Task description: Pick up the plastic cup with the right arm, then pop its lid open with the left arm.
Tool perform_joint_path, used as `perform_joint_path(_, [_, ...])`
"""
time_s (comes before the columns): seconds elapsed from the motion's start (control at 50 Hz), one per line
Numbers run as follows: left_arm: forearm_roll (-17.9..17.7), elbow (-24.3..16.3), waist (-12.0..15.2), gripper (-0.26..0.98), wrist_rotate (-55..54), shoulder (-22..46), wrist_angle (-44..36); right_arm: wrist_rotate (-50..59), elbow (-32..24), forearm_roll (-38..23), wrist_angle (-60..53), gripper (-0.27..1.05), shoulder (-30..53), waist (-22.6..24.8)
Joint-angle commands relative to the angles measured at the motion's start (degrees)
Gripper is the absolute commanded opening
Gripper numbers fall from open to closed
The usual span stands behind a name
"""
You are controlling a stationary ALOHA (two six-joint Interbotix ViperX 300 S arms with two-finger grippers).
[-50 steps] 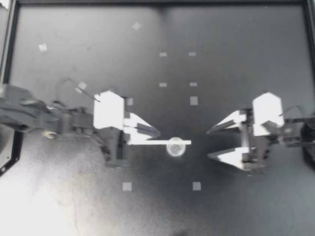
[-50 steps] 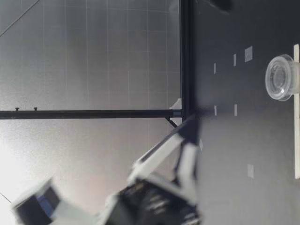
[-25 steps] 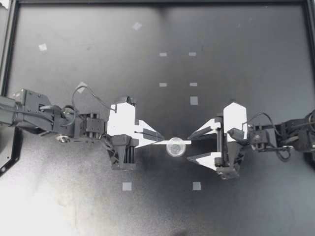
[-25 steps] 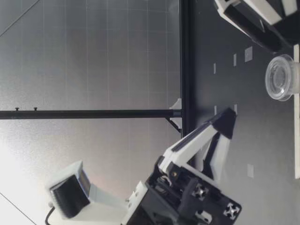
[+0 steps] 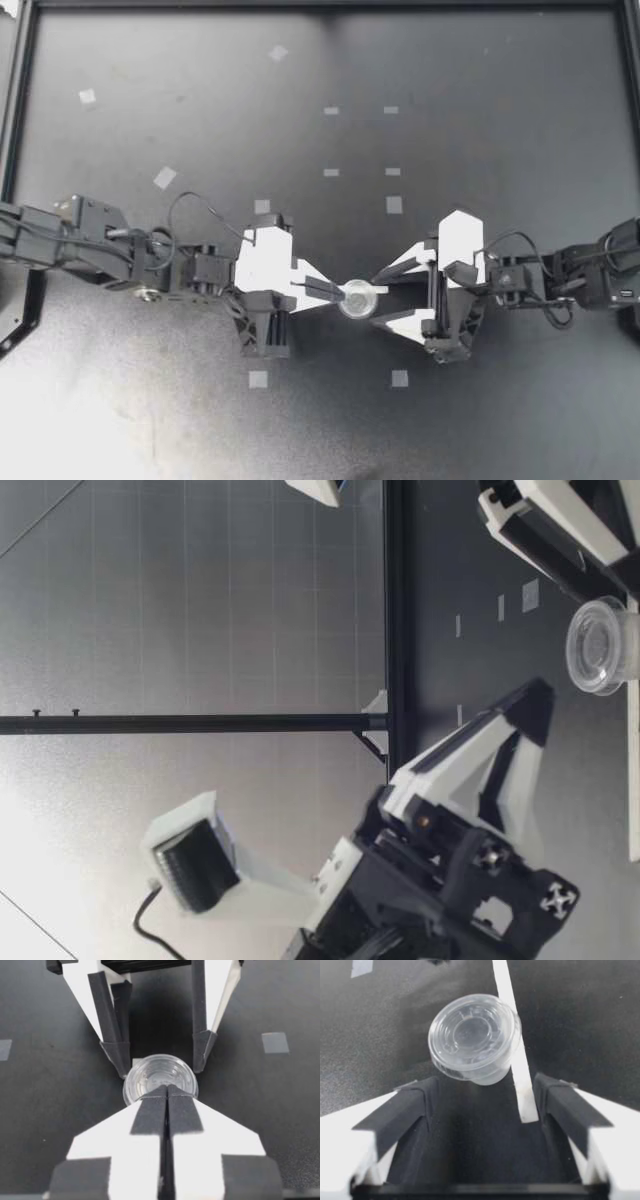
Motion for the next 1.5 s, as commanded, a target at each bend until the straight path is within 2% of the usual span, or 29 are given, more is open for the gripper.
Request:
perform_joint_path(0.0, [0.09, -1.14, -0.09, -0.09, 0.09, -0.62, -0.62, -0.09, -0.70, 0.00, -0.35, 0.74, -0.62, -0.44])
perform_joint_path(1.48, [0.09, -1.67, -0.09, -0.09, -0.88, 5.54, -4.13, -0.09, -3.16, -1.93, 4.39, 0.73, -0.18, -0.35])
